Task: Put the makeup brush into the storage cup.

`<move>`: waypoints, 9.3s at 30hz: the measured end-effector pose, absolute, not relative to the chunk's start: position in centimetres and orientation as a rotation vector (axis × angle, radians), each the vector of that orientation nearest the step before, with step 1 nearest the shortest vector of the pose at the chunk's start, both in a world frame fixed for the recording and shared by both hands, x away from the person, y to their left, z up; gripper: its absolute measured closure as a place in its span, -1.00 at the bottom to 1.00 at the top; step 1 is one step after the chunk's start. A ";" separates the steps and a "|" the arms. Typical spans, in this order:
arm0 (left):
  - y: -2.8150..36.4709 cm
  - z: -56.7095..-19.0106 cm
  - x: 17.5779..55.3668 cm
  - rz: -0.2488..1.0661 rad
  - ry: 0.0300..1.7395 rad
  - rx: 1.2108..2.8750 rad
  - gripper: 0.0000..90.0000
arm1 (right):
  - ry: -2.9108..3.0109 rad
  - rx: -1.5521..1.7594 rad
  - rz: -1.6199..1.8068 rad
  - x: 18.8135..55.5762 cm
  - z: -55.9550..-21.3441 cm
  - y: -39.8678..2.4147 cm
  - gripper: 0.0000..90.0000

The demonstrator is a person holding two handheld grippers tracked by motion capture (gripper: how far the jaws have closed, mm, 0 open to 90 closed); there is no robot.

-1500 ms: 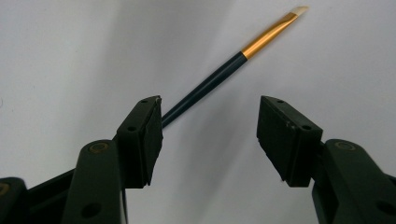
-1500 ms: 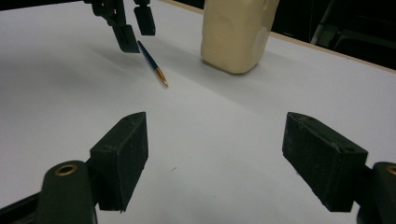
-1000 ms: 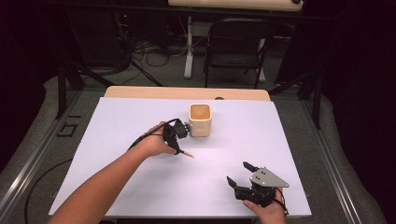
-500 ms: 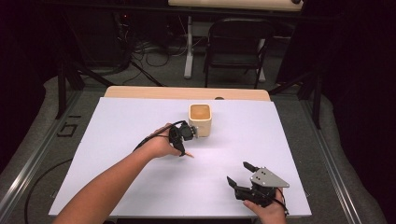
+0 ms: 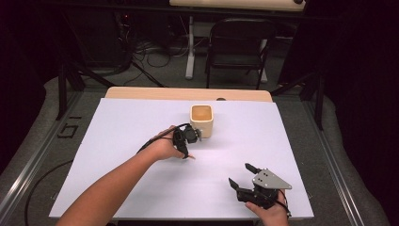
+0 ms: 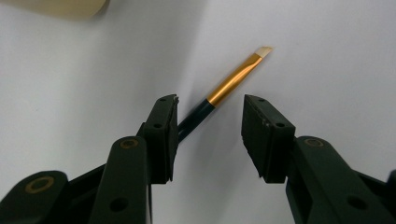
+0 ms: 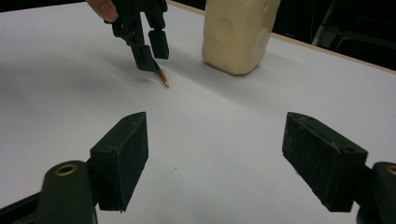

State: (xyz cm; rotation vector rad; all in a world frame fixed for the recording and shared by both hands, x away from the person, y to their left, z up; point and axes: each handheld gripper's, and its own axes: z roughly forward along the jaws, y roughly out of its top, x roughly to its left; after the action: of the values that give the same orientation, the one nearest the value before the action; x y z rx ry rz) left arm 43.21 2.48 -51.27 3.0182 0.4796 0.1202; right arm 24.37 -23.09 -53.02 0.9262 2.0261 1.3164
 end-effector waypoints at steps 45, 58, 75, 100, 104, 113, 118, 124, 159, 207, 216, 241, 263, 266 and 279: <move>2.1 -52.2 43.8 0.025 0.509 3.024 0.80 | 2.024 0.921 1.322 24.3 -53.0 -23.1 -0.50; 2.0 -52.2 43.7 0.023 0.526 3.024 0.86 | 2.025 0.921 1.321 24.3 -53.0 -23.2 -0.50; 2.7 -51.2 43.7 0.012 0.574 3.016 0.87 | 2.024 0.926 1.320 24.4 -53.0 -23.2 -0.50; 5.1 -47.6 43.3 0.074 0.655 2.760 0.87 | 2.036 0.930 1.310 24.5 -53.1 -23.1 -0.49; 5.5 -47.2 43.1 0.089 0.661 2.729 0.87 | 2.039 0.934 1.307 24.5 -53.1 -23.1 -0.49; 6.7 -46.7 42.8 0.116 0.694 2.631 0.87 | 2.045 0.929 1.301 24.5 -53.2 -22.9 -0.47; 7.5 -46.4 42.3 0.127 0.709 2.541 0.87 | 2.051 0.948 1.298 24.6 -53.2 -22.9 -0.43; 8.4 -46.1 41.6 0.143 0.743 2.426 0.87 | 2.063 0.965 1.291 24.8 -53.4 -22.5 -0.43; 10.5 -44.7 39.0 0.194 0.755 2.121 0.87 | 2.159 1.025 1.277 29.3 -48.9 -18.8 -0.09; 9.9 -46.3 37.3 0.181 0.756 1.887 0.87 | 2.181 1.112 1.471 32.3 -49.3 -14.1 0.25; 9.0 -46.6 37.0 0.179 0.748 1.883 0.87 | 2.167 1.141 1.524 32.2 -50.2 -13.8 0.29; 7.8 -46.3 36.4 0.168 0.722 1.855 0.87 | 2.169 1.182 1.524 32.0 -50.9 -13.1 0.35; 7.3 -46.9 35.7 0.148 0.731 1.768 0.87 | 2.163 1.328 1.599 32.3 -51.0 -13.1 0.57; 7.3 -46.9 35.7 0.145 0.726 1.768 0.87 | 2.165 1.359 1.607 32.3 -51.0 -13.2 0.63; 7.0 -47.1 35.5 0.137 0.721 1.769 0.87 | 2.159 1.428 1.664 32.6 -51.0 -13.4 0.75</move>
State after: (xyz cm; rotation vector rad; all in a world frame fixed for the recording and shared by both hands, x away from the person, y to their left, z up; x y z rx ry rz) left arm 35.46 6.96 -47.12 1.7690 0.7206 0.1372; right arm 32.58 -13.38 -50.96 1.4275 2.1590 1.6641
